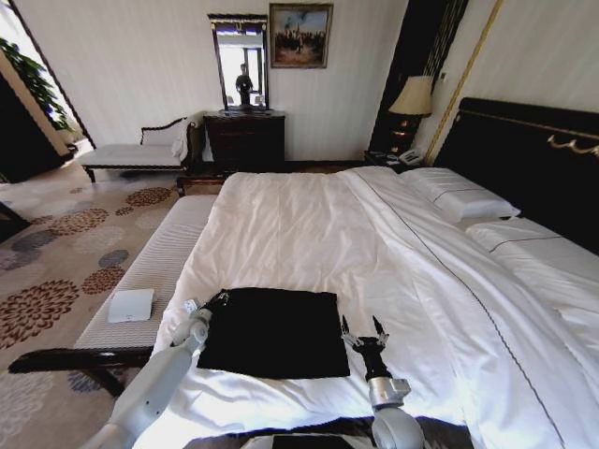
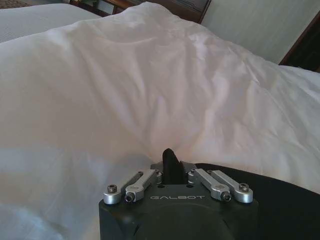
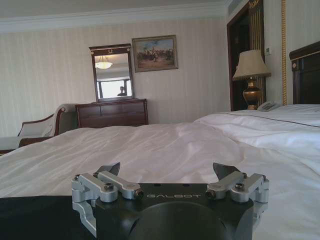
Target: Fold the clothes on the bed.
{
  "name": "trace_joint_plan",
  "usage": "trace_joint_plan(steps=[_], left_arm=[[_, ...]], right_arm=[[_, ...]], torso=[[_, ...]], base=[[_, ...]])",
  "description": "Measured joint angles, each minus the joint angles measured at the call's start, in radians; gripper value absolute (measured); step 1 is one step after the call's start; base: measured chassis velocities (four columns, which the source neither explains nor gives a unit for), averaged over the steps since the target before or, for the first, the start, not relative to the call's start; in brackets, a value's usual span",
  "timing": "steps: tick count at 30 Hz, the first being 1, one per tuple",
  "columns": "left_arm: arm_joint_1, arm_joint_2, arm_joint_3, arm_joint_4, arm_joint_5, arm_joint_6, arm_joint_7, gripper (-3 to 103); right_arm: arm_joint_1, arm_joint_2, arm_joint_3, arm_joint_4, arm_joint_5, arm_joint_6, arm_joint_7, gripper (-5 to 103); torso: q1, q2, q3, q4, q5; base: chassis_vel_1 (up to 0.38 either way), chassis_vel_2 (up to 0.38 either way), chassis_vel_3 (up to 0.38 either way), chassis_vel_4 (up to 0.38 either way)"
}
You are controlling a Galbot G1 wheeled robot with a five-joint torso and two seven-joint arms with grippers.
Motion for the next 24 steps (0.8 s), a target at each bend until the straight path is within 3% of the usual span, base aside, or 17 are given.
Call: trace_joint_plan(steps=[1, 4, 6, 9, 11, 12, 15, 16, 19, 20, 21, 24], left_arm=[[0.000, 0.000, 0.000, 0.000, 0.000, 0.000, 0.000, 17], [0.002, 0.000, -0.001, -0.008, 0.003, -0.005, -0.002, 3], [0.004, 0.001, -0.002, -0.012, 0.004, -0.007, -0.003, 3], [0.016, 0.010, -0.009, -0.045, 0.015, -0.022, -0.005, 1], [0.016, 0.010, -0.009, -0.046, 0.016, -0.023, -0.005, 1], [0.024, 0.018, -0.014, -0.067, 0.023, -0.032, -0.005, 1], [0.031, 0.025, -0.017, -0.082, 0.028, -0.041, -0.005, 1], [0.040, 0.032, -0.021, -0.098, 0.035, -0.049, -0.005, 1], [0.048, 0.039, -0.026, -0.113, 0.042, -0.057, -0.004, 1], [0.048, 0.039, -0.026, -0.113, 0.042, -0.057, -0.004, 1], [0.052, 0.043, -0.030, -0.122, 0.044, -0.061, -0.004, 1], [0.064, 0.054, -0.040, -0.145, 0.044, -0.063, -0.008, 1]], right_arm=[[0.000, 0.000, 0.000, 0.001, 0.002, -0.001, 0.001, 100], [0.000, -0.001, 0.000, 0.003, 0.016, -0.006, 0.006, 100], [0.000, -0.002, 0.000, 0.004, 0.022, -0.009, 0.008, 100], [0.025, -0.016, -0.005, 0.015, 0.132, -0.062, 0.032, 100], [0.027, -0.018, -0.005, 0.016, 0.140, -0.066, 0.033, 100], [0.055, -0.036, -0.006, 0.023, 0.217, -0.113, 0.044, 100], [0.092, -0.057, -0.006, 0.027, 0.291, -0.165, 0.054, 100], [0.141, -0.085, -0.010, 0.026, 0.407, -0.235, 0.062, 100], [0.222, -0.125, -0.024, 0.006, 0.594, -0.340, 0.067, 100], [0.222, -0.125, -0.024, 0.006, 0.594, -0.340, 0.067, 100], [0.279, -0.149, -0.034, -0.017, 0.715, -0.412, 0.063, 100], [0.392, -0.188, -0.060, -0.091, 0.892, -0.516, 0.004, 100]], torso=[[0.000, 0.000, 0.000, 0.0000, 0.0000], [0.000, 0.000, 0.000, 0.0000, -0.0001], [0.000, 0.000, 0.000, -0.0001, -0.0001], [0.000, 0.000, 0.000, 0.0000, 0.0000], [0.000, 0.000, 0.000, -0.0001, 0.0000], [0.000, 0.000, 0.000, 0.0000, 0.0000], [0.000, 0.000, 0.000, 0.0000, 0.0001], [0.000, 0.000, 0.000, -0.0001, 0.0000], [0.000, 0.000, 0.000, -0.0001, 0.0000], [0.000, 0.000, 0.000, -0.0001, 0.0000], [0.000, 0.000, 0.000, -0.0001, 0.0000], [0.000, 0.000, 0.000, -0.0001, -0.0001]], base=[[0.000, 0.000, 0.000, 0.000], [0.000, 0.000, 0.000, 0.000], [0.000, 0.000, 0.000, 0.000], [0.000, 0.000, 0.000, 0.000], [0.000, 0.000, 0.000, 0.000], [0.000, 0.000, 0.000, 0.000], [0.000, 0.000, 0.000, 0.000], [0.000, 0.000, 0.000, 0.000], [0.000, 0.000, 0.000, 0.000], [0.000, 0.000, 0.000, 0.000], [0.000, 0.000, 0.000, 0.000], [0.000, 0.000, 0.000, 0.000]])
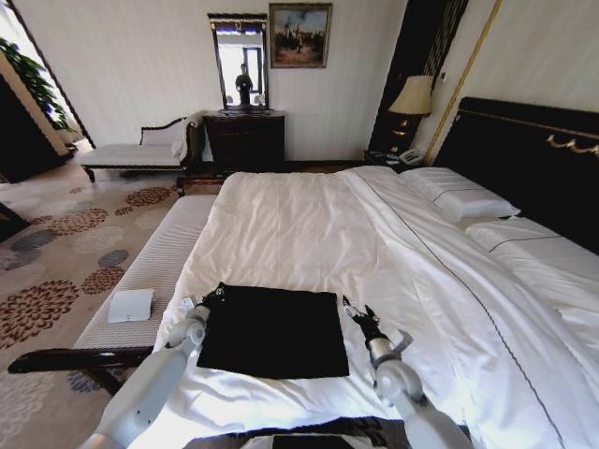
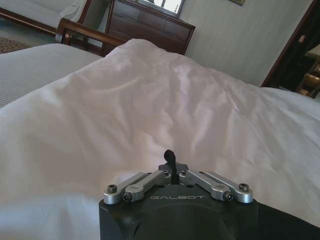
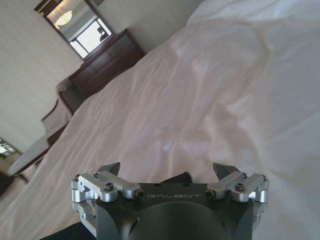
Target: Fold the clothes on the bed.
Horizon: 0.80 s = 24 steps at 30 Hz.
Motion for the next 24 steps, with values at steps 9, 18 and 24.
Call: trace_joint_plan(steps=[9, 18, 24], left_arm=[[0.012, 0.018, -0.004, -0.030, -0.002, -0.001, -0.021, 1], [0.006, 0.021, 0.010, -0.062, -0.009, -0.008, -0.035, 1], [-0.006, 0.024, 0.032, -0.062, -0.010, -0.009, -0.043, 1]], right_arm=[[0.176, 0.034, -0.064, -0.262, 0.037, -0.046, -0.091, 100], [0.213, 0.055, -0.065, -0.365, 0.043, -0.047, -0.143, 100], [0.218, 0.067, -0.064, -0.384, 0.051, -0.054, -0.161, 103]], torso=[[0.000, 0.000, 0.000, 0.0002, 0.0003], [0.000, 0.000, 0.000, 0.0000, 0.0001], [0.000, 0.000, 0.000, 0.0001, 0.0000]], base=[[0.000, 0.000, 0.000, 0.000], [0.000, 0.000, 0.000, 0.000], [0.000, 0.000, 0.000, 0.000]])
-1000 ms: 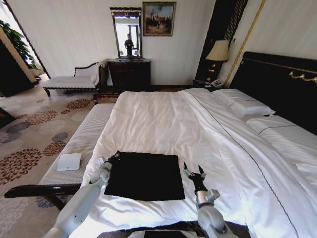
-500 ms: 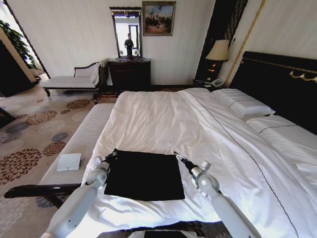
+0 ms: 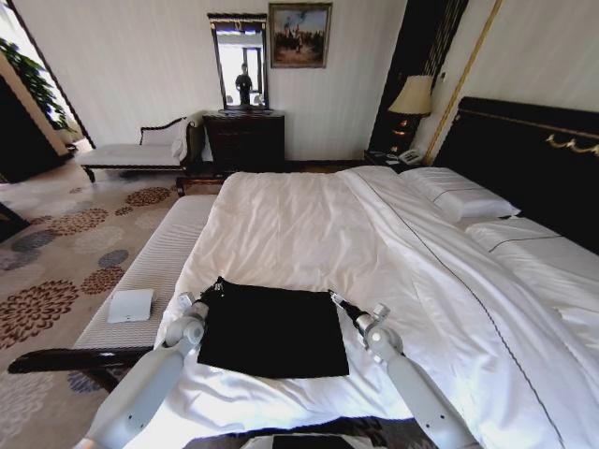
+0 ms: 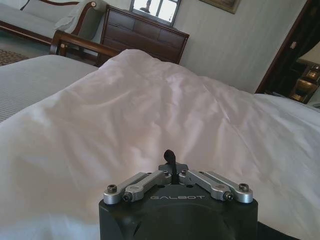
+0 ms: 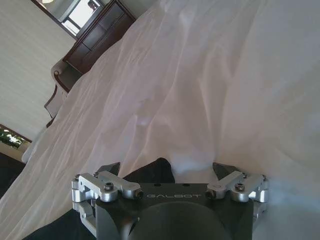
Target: Fold the clothes on the bed.
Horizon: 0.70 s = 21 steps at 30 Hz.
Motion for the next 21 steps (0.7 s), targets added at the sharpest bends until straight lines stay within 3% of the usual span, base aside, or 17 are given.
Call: trace_joint_plan(steps=[2, 3, 5, 9, 11, 14, 19, 20, 21], left_arm=[[-0.005, 0.001, 0.009, 0.000, 0.000, 0.000, -0.002, 1], [-0.011, 0.002, 0.019, -0.001, -0.001, 0.000, -0.004, 1], [-0.015, 0.003, 0.024, -0.001, -0.001, 0.000, -0.005, 1], [-0.025, 0.000, 0.032, 0.002, -0.001, 0.000, -0.007, 1], [-0.027, -0.002, 0.032, 0.003, -0.002, 0.000, -0.007, 1], [-0.030, -0.007, 0.034, 0.007, -0.002, 0.000, -0.007, 1], [-0.030, -0.010, 0.034, 0.008, -0.001, 0.000, -0.008, 1], [-0.030, -0.010, 0.034, 0.008, -0.001, 0.000, -0.008, 1], [-0.030, -0.010, 0.034, 0.009, -0.001, 0.000, -0.008, 1]], right_arm=[[0.001, 0.003, 0.000, -0.003, 0.000, -0.001, -0.003, 101], [0.004, 0.007, 0.000, -0.006, 0.001, -0.003, -0.004, 94], [0.005, 0.007, 0.000, -0.008, 0.002, -0.004, -0.004, 94], [0.004, 0.005, -0.003, -0.007, 0.000, -0.009, -0.009, 73], [0.003, 0.005, -0.005, -0.006, -0.002, -0.009, -0.010, 73], [0.002, 0.007, -0.008, -0.004, -0.006, -0.010, -0.013, 56], [0.001, 0.008, -0.012, -0.001, -0.012, -0.011, -0.014, 45], [0.001, 0.009, -0.012, -0.001, -0.013, -0.011, -0.014, 35], [0.001, 0.009, -0.012, -0.001, -0.014, -0.011, -0.014, 35]], torso=[[0.000, 0.000, 0.000, -0.0001, 0.0000], [0.000, 0.000, 0.000, -0.0001, 0.0001], [0.000, 0.000, 0.000, -0.0001, 0.0001], [0.000, 0.000, 0.000, 0.0000, 0.0001], [0.000, 0.000, 0.000, -0.0001, 0.0001], [0.000, 0.000, 0.000, -0.0001, 0.0002], [0.000, 0.000, 0.000, 0.0000, 0.0002], [0.000, 0.000, 0.000, 0.0000, 0.0002], [0.000, 0.000, 0.000, 0.0000, 0.0001]], base=[[0.000, 0.000, 0.000, 0.000], [0.000, 0.000, 0.000, 0.000], [0.000, 0.000, 0.000, 0.000], [0.000, 0.000, 0.000, 0.000], [0.000, 0.000, 0.000, 0.000], [0.000, 0.000, 0.000, 0.000], [0.000, 0.000, 0.000, 0.000], [0.000, 0.000, 0.000, 0.000], [0.000, 0.000, 0.000, 0.000]])
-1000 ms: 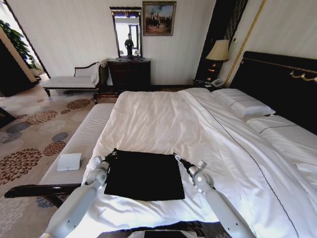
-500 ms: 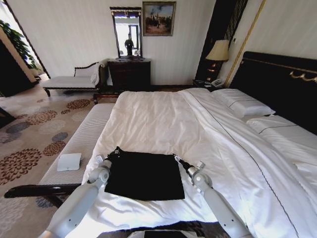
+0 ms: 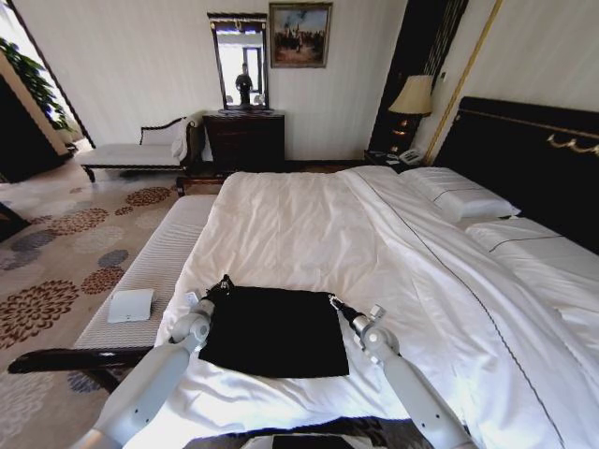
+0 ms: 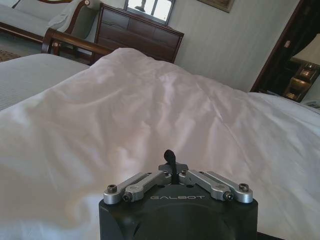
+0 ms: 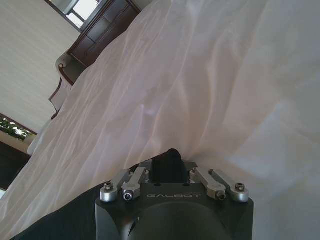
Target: Fold the clothes on the bed.
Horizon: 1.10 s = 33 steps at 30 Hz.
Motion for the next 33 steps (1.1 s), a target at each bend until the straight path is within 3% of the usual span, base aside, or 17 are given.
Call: trace_joint_plan(steps=[8, 15, 25, 33], left_arm=[[0.001, -0.003, -0.002, 0.001, 0.001, -0.001, 0.000, 1], [0.014, -0.004, -0.011, -0.019, 0.002, -0.005, -0.004, 1], [0.060, 0.014, -0.067, -0.110, -0.013, -0.018, -0.019, 1], [0.103, 0.064, -0.132, -0.296, -0.044, -0.058, -0.063, 1]], right_arm=[[0.000, 0.004, -0.001, 0.008, -0.009, 0.006, 0.004, 3], [-0.010, 0.000, 0.001, 0.047, -0.011, 0.014, 0.017, 0], [-0.047, -0.057, 0.024, 0.256, -0.025, 0.020, 0.054, 0], [-0.091, -0.133, 0.083, 0.476, -0.057, 0.051, 0.107, 0]], torso=[[0.000, 0.000, 0.000, 0.0000, 0.0000], [0.000, 0.000, 0.000, 0.0000, 0.0001], [0.000, 0.000, 0.000, 0.0000, -0.0001], [0.000, 0.000, 0.000, 0.0000, 0.0000]], base=[[0.000, 0.000, 0.000, 0.000], [0.000, 0.000, 0.000, 0.000], [0.000, 0.000, 0.000, 0.000], [0.000, 0.000, 0.000, 0.000]])
